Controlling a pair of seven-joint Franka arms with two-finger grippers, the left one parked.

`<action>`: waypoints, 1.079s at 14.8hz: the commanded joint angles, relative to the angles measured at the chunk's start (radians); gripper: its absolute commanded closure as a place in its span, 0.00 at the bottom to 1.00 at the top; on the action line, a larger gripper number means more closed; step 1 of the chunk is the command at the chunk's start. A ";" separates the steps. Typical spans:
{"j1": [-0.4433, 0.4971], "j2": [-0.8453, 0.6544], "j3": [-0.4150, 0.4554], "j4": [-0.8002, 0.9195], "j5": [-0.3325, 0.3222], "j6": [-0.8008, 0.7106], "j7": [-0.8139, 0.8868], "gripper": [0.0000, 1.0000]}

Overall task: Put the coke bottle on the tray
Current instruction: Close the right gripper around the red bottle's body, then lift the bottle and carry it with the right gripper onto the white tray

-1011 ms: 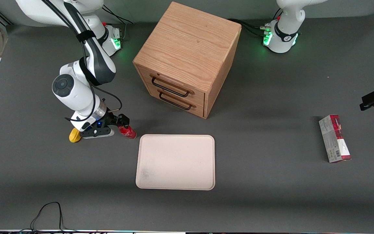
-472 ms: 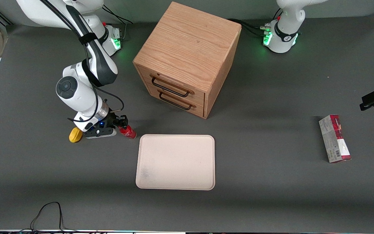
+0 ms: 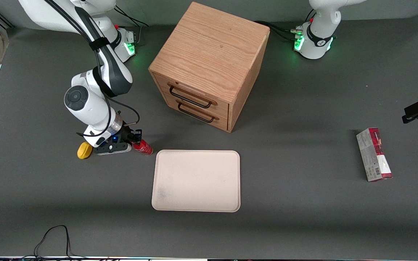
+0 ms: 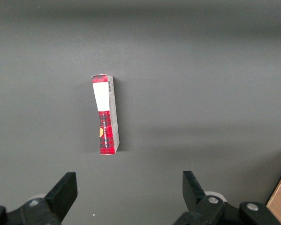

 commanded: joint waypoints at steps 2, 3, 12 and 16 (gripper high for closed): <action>-0.006 -0.004 -0.002 0.100 -0.001 -0.065 0.026 1.00; -0.008 -0.005 -0.005 0.146 -0.025 -0.120 0.027 1.00; -0.029 0.027 -0.019 0.669 -0.125 -0.619 0.047 1.00; -0.035 0.204 -0.003 0.956 -0.119 -0.710 0.068 1.00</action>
